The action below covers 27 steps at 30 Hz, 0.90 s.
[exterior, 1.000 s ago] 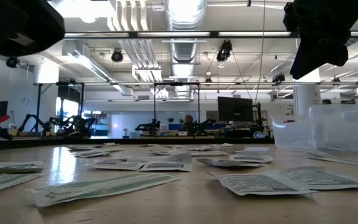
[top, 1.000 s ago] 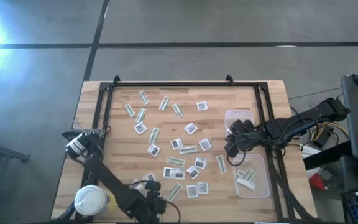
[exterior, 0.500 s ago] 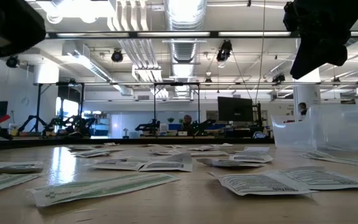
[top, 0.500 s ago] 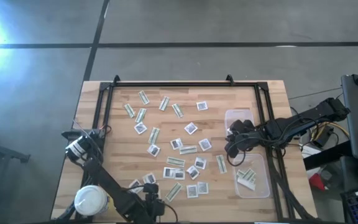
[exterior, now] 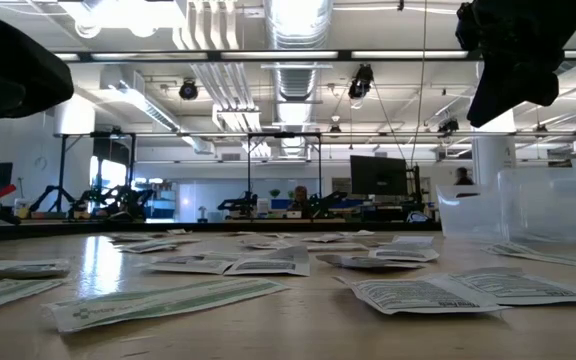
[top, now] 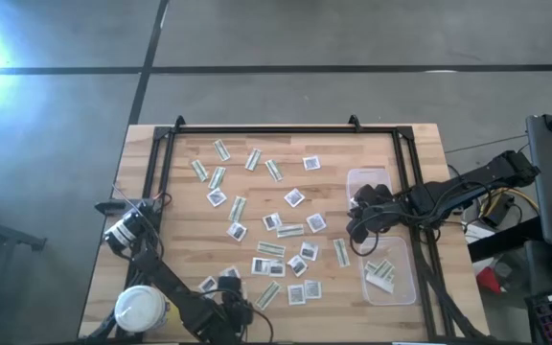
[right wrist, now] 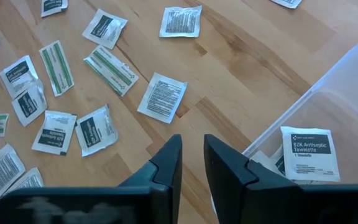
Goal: Pick & Place First Aid Supplies
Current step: Put the bandage pack into the bottom bin
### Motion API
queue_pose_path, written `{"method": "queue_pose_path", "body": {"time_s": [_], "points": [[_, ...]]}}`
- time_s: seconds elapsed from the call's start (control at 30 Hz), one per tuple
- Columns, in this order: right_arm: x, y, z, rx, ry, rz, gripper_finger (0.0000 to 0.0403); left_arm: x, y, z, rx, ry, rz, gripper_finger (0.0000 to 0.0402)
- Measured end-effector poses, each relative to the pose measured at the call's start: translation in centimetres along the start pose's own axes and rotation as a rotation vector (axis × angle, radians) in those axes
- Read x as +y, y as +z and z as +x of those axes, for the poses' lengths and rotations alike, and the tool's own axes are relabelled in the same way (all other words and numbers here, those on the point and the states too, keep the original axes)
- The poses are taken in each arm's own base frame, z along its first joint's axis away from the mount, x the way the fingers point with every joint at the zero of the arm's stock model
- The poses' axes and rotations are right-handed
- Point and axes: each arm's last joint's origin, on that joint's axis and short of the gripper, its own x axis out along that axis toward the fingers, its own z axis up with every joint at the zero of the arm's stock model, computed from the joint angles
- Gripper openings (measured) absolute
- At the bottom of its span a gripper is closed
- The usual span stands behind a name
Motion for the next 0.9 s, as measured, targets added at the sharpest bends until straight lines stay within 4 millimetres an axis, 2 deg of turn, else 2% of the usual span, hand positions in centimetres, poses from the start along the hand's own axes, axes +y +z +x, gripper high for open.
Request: {"method": "queue_pose_path", "body": {"time_s": [0.33, 0.6, 0.9], "points": [[0.0, 0.0, 0.0, 0.0, 0.0, 0.0, 0.0069, 0.25, -0.56, 0.43, 0.02, -0.006, -0.022, 0.019], [0.01, 0.01, 0.0, -0.001, 0.001, 0.001, 0.0075, 0.43, -0.95, 0.69, 0.036, -0.004, -0.023, 0.0111], [0.07, 0.03, 0.01, -0.002, 0.007, -0.002, 0.006, 0.43, -1.05, 0.77, 0.04, -0.002, 0.013, 0.0034]]}}
